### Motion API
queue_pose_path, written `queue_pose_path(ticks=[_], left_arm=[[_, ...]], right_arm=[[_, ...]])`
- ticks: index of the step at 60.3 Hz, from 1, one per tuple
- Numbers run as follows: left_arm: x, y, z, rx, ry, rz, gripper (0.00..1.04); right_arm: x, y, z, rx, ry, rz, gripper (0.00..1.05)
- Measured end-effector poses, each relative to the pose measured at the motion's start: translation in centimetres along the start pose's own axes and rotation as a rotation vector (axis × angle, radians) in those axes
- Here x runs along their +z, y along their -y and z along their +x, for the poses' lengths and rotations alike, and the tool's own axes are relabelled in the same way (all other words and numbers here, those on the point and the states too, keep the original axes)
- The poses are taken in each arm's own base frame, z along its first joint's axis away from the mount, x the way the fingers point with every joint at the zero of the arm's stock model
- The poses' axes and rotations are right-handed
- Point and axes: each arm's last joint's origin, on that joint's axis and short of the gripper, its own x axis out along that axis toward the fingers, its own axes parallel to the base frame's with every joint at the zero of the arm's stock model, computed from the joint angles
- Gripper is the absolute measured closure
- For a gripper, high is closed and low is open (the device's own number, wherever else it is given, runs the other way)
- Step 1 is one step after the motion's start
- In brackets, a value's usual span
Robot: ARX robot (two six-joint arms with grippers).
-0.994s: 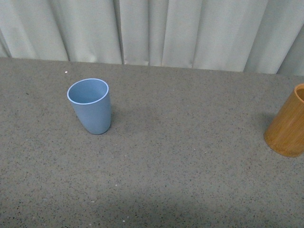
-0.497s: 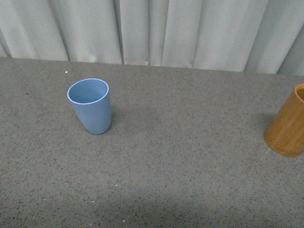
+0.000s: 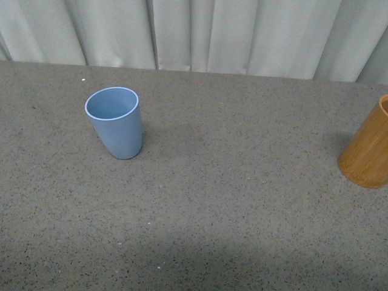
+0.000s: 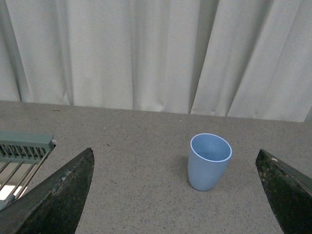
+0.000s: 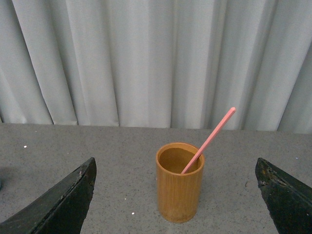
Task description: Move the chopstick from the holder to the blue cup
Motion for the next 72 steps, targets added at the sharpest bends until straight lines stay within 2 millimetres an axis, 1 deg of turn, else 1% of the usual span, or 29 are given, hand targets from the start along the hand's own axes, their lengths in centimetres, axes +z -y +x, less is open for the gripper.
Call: queue_pose_path(ticks=[15, 17, 19, 21, 26, 29, 34, 38, 44, 51, 63, 66, 72], left_arm=[[0.0, 0.0, 0.0, 0.000, 0.000, 0.000, 0.07], [-0.1, 0.0, 0.1, -0.050, -0.022, -0.027, 0.07], [-0.3, -0.1, 0.2, -0.186, -0.092, -0.120, 0.07], [-0.6, -0.2, 0.4, -0.267, -0.147, -0.209, 0.07], [-0.9, -0.5, 0.7, -0.419, -0.246, -0.443, 0.07], [-0.8, -0.4, 0.8, -0.481, -0.271, -0.513, 0.07], [-1.2, -0.5, 1.3, -0.438, -0.326, -0.606, 0.07], [-1.6, -0.4, 1.6, -0.386, -0.361, -0.636, 0.07], [-1.9, 0.1, 2.2, -0.346, -0.387, -0.634, 0.07], [-1.8, 0.9, 2.9, -0.330, -0.418, -0.624, 0.07], [-1.6, 2.9, 4.6, -0.320, -0.485, -0.562, 0.07], [-1.9, 3.7, 5.3, -0.311, -0.516, -0.545, 0.07], [-2.8, 4.9, 6.0, -0.300, -0.566, -0.514, 0.07]], right_arm=[[0.0, 0.0, 0.0, 0.000, 0.000, 0.000, 0.10], [0.0, 0.0, 0.0, 0.000, 0.000, 0.000, 0.10], [0.0, 0.0, 0.0, -0.001, 0.000, 0.000, 0.10], [0.0, 0.0, 0.0, 0.000, 0.000, 0.000, 0.10], [0.0, 0.0, 0.0, 0.002, 0.000, 0.000, 0.10], [0.0, 0.0, 0.0, 0.001, 0.000, 0.000, 0.10], [0.0, 0.0, 0.0, -0.001, 0.000, 0.000, 0.10], [0.0, 0.0, 0.0, 0.000, 0.000, 0.000, 0.10], [0.0, 0.0, 0.0, 0.000, 0.000, 0.000, 0.10], [0.0, 0.0, 0.0, 0.000, 0.000, 0.000, 0.10], [0.0, 0.0, 0.0, 0.000, 0.000, 0.000, 0.10], [0.0, 0.0, 0.0, 0.000, 0.000, 0.000, 0.10], [0.0, 0.0, 0.0, 0.000, 0.000, 0.000, 0.10]])
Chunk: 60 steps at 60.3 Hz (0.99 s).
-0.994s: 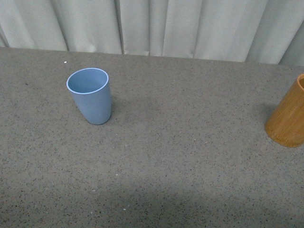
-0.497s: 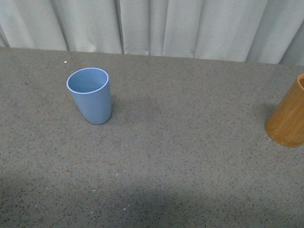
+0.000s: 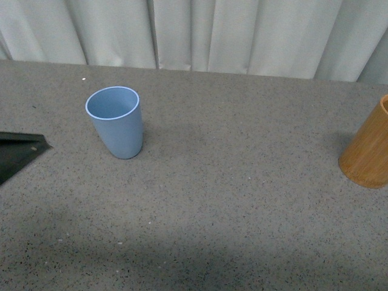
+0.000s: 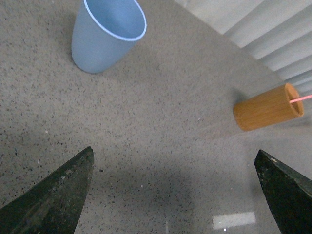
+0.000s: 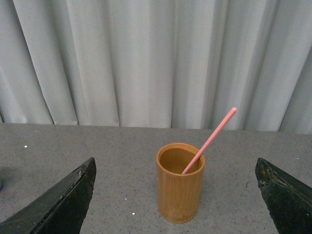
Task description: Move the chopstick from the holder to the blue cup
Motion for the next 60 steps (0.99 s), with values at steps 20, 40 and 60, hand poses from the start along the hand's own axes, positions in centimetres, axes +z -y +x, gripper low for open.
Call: queue_pose_path(ticks=[20, 40, 60], left_arm=[[-1.8, 2.0, 4.3, 0.048, -0.097, 0.062, 0.07], [-2.5, 2.8, 6.8, 0.095, -0.129, 0.062, 0.07], [-2.1, 3.9, 8.6, 0.100, -0.120, 0.076, 0.07]], right_arm=[[0.0, 0.0, 0.0, 0.000, 0.000, 0.000, 0.10], [0.0, 0.0, 0.0, 0.000, 0.000, 0.000, 0.10], [0.0, 0.0, 0.0, 0.000, 0.000, 0.000, 0.10]])
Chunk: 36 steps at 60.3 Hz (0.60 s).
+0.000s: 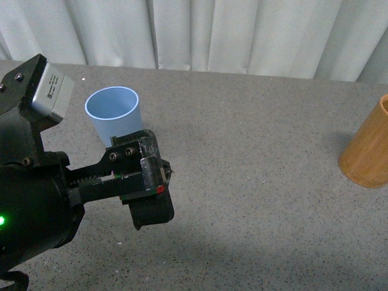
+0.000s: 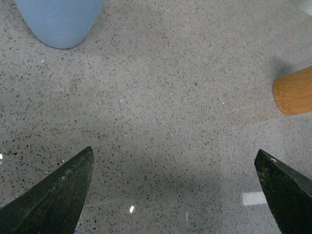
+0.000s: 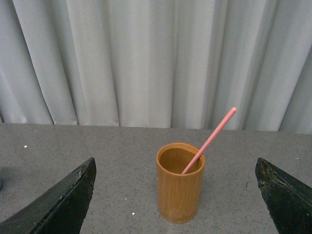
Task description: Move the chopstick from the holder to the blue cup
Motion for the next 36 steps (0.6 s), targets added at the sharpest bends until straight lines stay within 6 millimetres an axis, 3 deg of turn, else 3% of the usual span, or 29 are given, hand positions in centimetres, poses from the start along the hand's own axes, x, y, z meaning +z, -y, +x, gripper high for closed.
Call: queue_pose_path(ticks=[20, 36], left_arm=[[2.7, 1.5, 1.9, 0.098, 0.048, 0.018, 0.07], [3.9, 0.8, 3.4, 0.211, 0.031, -0.044, 0.07]], right_arm=[[0.0, 0.0, 0.0, 0.000, 0.000, 0.000, 0.10], [0.0, 0.0, 0.0, 0.000, 0.000, 0.000, 0.10]])
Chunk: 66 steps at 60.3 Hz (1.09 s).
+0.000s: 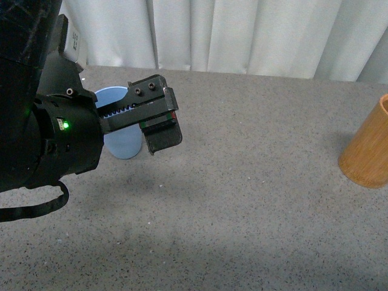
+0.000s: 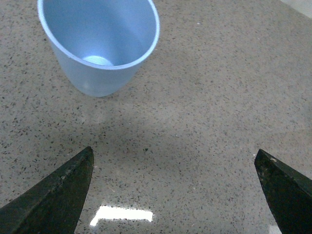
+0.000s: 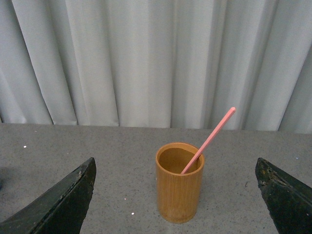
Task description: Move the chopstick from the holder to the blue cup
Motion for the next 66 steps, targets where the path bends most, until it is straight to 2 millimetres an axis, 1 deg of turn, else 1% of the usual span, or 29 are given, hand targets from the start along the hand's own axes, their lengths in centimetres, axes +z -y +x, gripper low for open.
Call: queue_pose_path(ticks=[33, 53, 66], left_arm=[[0.6, -1.6, 1.8, 0.089, -0.015, -0.076, 0.07], [1.1, -1.8, 2.7, 0.120, -0.020, -0.101, 0.07], [2.1, -1.7, 3.1, 0.132, -0.005, -0.148, 0.07]], right_arm=[[0.0, 0.0, 0.0, 0.000, 0.000, 0.000, 0.10], [0.0, 0.0, 0.0, 0.000, 0.000, 0.000, 0.10], [0.0, 0.0, 0.0, 0.000, 0.000, 0.000, 0.10]])
